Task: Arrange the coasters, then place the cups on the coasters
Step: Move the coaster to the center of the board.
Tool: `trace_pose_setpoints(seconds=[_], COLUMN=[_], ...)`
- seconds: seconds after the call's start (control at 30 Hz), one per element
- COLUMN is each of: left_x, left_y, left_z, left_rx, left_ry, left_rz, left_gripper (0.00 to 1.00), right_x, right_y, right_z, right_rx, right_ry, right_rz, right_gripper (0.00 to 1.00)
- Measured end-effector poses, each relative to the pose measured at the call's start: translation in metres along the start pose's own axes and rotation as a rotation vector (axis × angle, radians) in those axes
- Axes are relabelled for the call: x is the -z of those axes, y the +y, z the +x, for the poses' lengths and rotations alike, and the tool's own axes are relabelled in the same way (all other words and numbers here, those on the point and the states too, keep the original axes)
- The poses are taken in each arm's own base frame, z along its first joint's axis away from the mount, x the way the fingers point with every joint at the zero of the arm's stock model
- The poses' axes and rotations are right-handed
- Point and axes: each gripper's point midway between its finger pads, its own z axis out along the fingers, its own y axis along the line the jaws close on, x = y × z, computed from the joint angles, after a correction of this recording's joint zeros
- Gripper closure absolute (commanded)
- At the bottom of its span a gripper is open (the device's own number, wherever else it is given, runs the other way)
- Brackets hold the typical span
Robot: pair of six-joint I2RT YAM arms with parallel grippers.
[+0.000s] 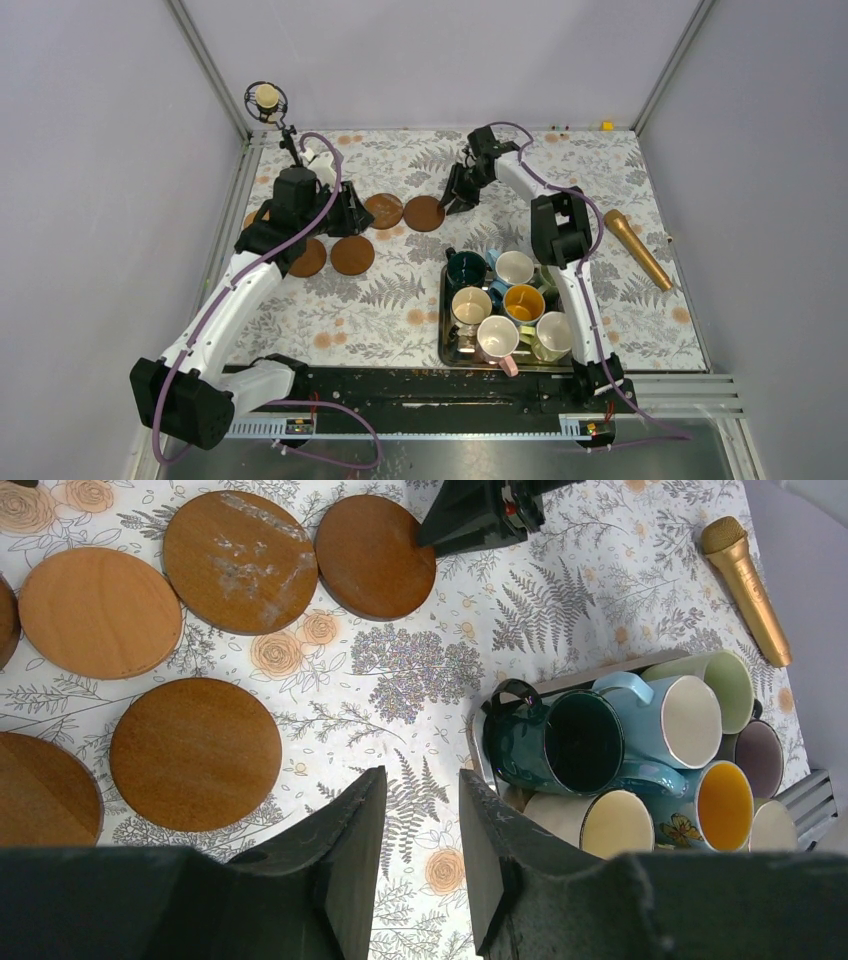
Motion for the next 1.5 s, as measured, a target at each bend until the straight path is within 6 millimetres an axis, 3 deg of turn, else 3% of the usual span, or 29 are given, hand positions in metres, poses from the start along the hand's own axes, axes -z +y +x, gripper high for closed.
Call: trace_pose_setpoints(seconds=[0.17, 0.3, 0.5, 0.67, 0.9, 1.27, 1.5], left_x=[0.000, 0.000, -0.001, -0.001, -0.001, 0.003, 0.002], left_y=[0.002, 0.003, 0.003, 0.003, 0.003, 0.002, 0.003], left_z=[0.001, 0.003, 0.004, 0.004, 0.004, 0.002, 0.003], left_rx=[0.003, 0.004, 0.004, 0.005, 0.005, 0.002, 0.003], left_ry=[0.005, 0.009, 0.011, 0.011, 0.010, 0.000, 0.001], left_rz=[-0.008, -0.010, -0.011, -0.010, -0.011, -0.007, -0.008], left_gripper=[0.65, 0.65, 0.65, 0.65, 0.65, 0.65, 0.65], right_x=[0.002, 0.004, 0.017, 0.010, -0.019, -0.031, -0.022], right_y=[0.000, 0.007, 0.041, 0.046, 0.026, 0.041, 0.030], right_z=[0.007, -0.011, -0.052, -0.062, -0.055, -0.030, -0.001], right_rx=[-0.049, -0.084, -0.075, -0.113, -0.181, -0.129, -0.079], right_ry=[-0.007, -0.076, -0.207, -0.227, -0.186, -0.135, -0.080], right_rz=[0.005, 0.011, -0.062, -0.092, -0.063, -0.059, -0.022], right_gripper=[0.57, 0.58, 0.59, 0.59, 0.58, 0.59, 0.59])
